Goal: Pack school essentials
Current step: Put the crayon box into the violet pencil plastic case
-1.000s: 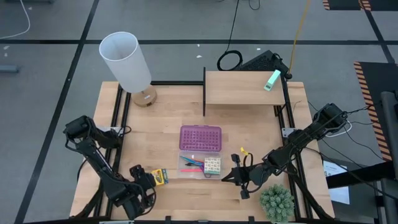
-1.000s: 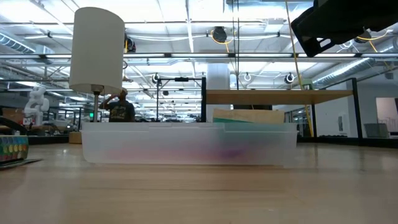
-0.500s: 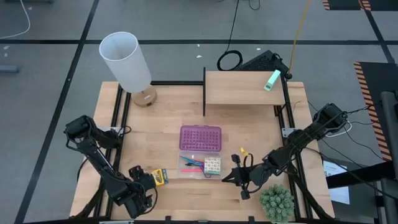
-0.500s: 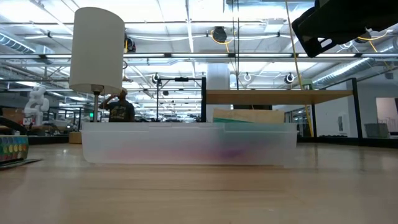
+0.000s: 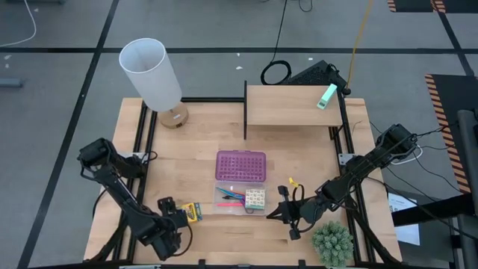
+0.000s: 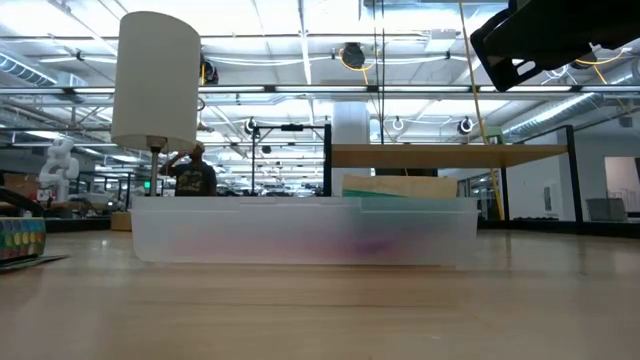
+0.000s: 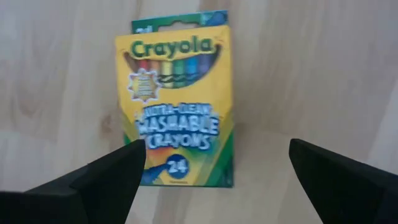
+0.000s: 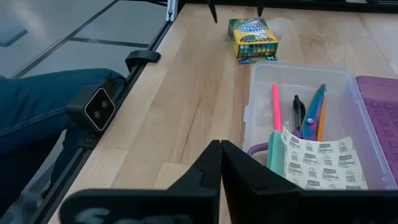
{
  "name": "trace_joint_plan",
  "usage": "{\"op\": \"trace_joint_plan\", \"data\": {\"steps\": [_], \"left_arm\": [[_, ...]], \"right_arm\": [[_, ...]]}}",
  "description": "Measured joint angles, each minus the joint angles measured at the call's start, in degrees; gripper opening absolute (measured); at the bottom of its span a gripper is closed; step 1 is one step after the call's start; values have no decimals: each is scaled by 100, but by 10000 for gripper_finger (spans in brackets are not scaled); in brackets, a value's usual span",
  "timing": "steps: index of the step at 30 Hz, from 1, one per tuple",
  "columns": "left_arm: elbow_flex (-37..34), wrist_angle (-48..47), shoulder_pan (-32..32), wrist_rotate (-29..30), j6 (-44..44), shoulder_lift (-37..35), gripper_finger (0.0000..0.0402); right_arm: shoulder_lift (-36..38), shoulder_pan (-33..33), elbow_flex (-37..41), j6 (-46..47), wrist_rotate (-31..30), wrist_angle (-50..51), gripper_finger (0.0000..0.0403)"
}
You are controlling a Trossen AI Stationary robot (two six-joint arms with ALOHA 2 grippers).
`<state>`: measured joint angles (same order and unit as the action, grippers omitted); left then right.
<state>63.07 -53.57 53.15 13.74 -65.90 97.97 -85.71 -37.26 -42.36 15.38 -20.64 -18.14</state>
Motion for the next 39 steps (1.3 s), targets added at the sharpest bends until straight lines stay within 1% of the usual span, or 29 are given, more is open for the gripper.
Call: {"op": "trace_joint_plan", "data": {"steps": [10, 21, 33, 39], "left_arm": [[0, -126, -263, -125, 134, 7, 400], [-17, -259, -80, 194, -114, 7, 400], [-94, -243, 30, 194, -357, 15, 400], [-361, -201, 40, 86, -476, 15, 400]], "right_arm": [[0, -2, -1, -2, 149, 3, 4], [0, -37, 0, -115, 151, 3, 4], [-2, -37, -1, -114, 151, 1, 4], [-2, -37, -1, -112, 151, 1, 4]]}}
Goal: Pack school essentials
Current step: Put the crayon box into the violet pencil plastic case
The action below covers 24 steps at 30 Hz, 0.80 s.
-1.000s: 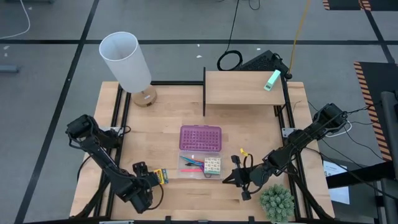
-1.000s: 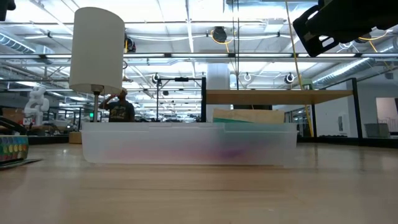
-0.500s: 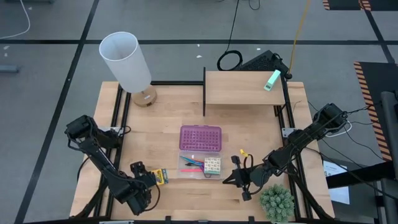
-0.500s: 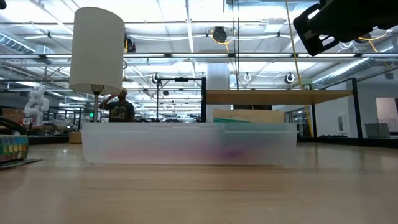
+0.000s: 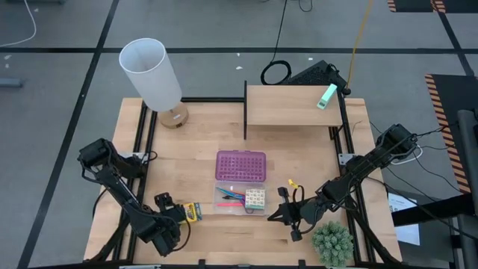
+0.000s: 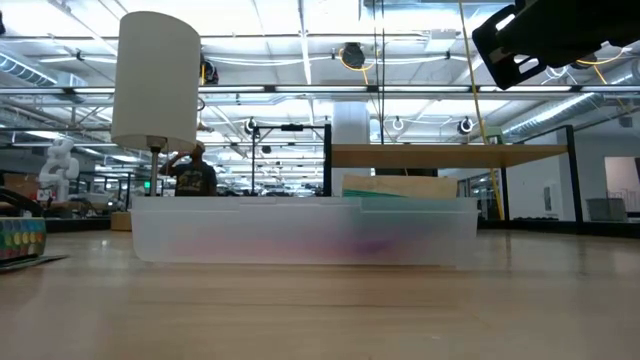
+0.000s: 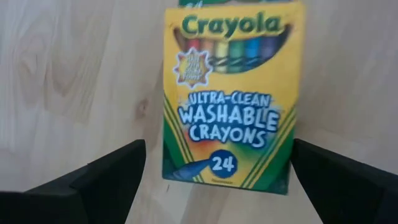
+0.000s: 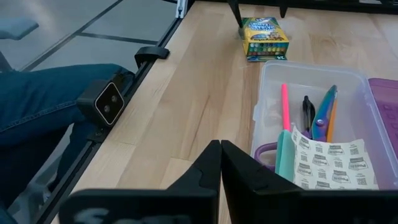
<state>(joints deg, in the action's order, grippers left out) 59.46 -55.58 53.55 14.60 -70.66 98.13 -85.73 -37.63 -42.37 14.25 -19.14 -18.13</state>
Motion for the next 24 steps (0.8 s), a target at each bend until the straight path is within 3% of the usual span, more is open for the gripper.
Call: {"op": "trace_joint_plan", "data": {"steps": [12, 24], "left_arm": [[-380, 319, 12, -70, 91, -7, 400], [-787, 1507, 10, -103, 356, -160, 399]], "right_arm": [[0, 0, 0, -13, 0, 0, 4], [0, 0, 0, -17, 0, 2, 4]]}}
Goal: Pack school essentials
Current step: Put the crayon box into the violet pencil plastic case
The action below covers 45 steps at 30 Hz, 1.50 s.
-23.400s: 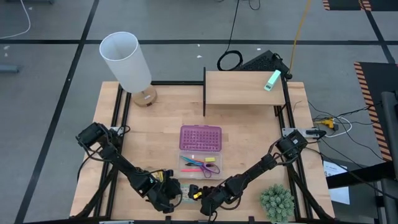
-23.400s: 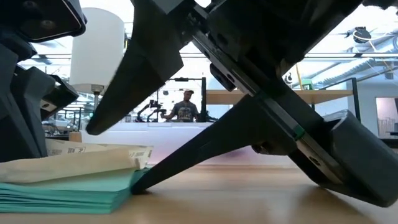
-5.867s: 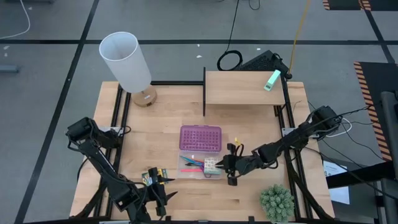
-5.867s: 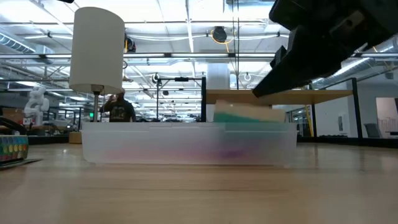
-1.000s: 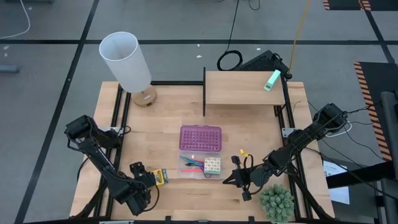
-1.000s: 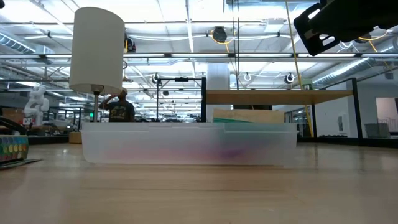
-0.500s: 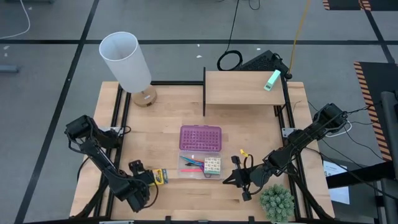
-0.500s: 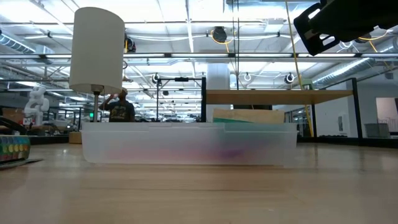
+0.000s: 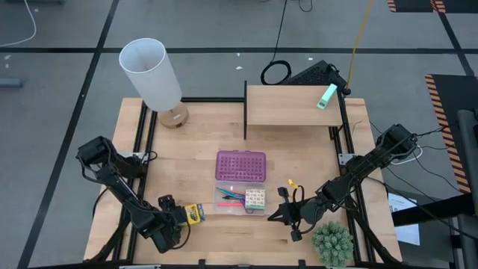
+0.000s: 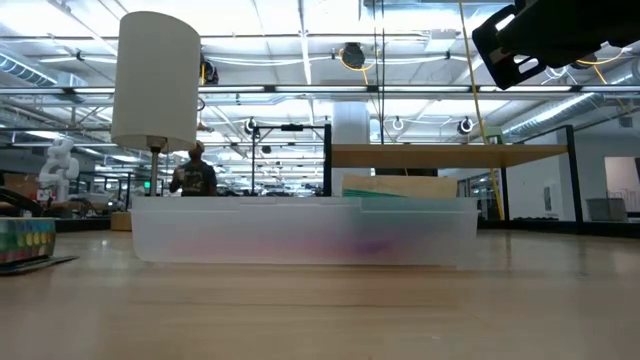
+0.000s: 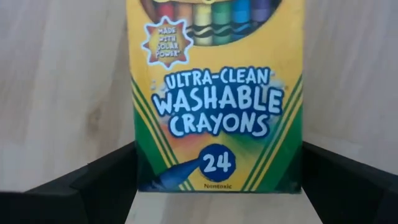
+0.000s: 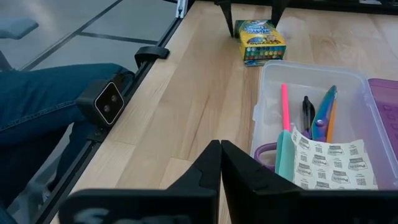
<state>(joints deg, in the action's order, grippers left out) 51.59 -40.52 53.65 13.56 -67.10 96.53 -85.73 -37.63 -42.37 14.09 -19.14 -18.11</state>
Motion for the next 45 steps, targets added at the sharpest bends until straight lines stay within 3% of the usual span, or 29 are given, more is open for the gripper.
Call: {"op": "trace_joint_plan", "data": {"steps": [8, 20, 45], "left_arm": [[0, 421, 2, 168, 15, 2, 396], [0, 414, 2, 240, -506, 2, 340], [297, 399, 2, 149, -262, 4, 338]], "right_arm": [[0, 0, 0, 0, 1, 0, 4], [0, 0, 0, 0, 2, 2, 4], [0, 0, 1, -1, 2, 2, 4]]}}
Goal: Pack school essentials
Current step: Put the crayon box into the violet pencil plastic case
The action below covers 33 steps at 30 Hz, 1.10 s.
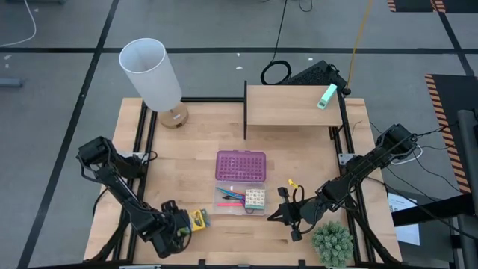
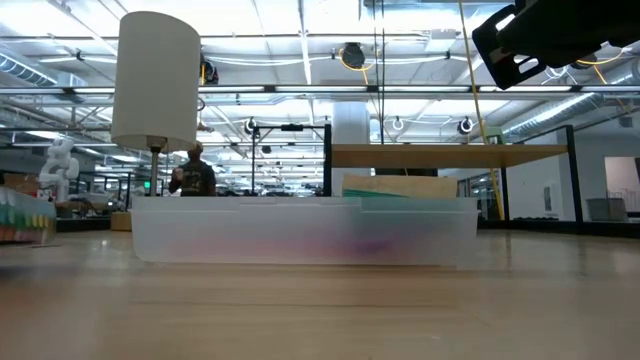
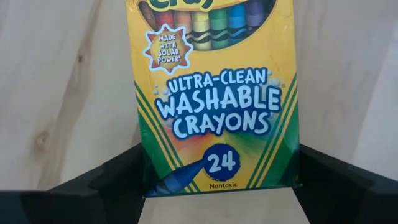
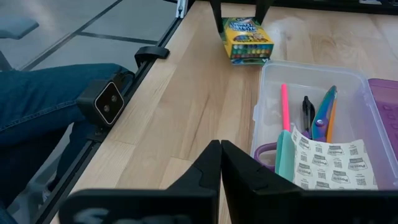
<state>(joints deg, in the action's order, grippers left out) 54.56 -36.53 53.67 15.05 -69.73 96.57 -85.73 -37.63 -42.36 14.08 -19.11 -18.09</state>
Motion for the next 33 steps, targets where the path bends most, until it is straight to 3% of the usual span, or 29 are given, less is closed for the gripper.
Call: {"op": "trace_joint_plan", "data": {"steps": [6, 14, 23, 33], "left_arm": [[404, -280, -2, 0, 300, 0, 338], [1402, -1359, -226, 163, 882, 0, 338], [2075, -1667, -966, 262, 2397, 0, 337], [2173, -1528, -2057, 194, 4214, 0, 337]], "right_arm": [[0, 0, -1, -1, -2, -2, 4], [0, 0, -1, -1, -2, -2, 4], [0, 0, 0, -7, -4, -2, 4], [235, -42, 0, -24, -19, 189, 4]]}}
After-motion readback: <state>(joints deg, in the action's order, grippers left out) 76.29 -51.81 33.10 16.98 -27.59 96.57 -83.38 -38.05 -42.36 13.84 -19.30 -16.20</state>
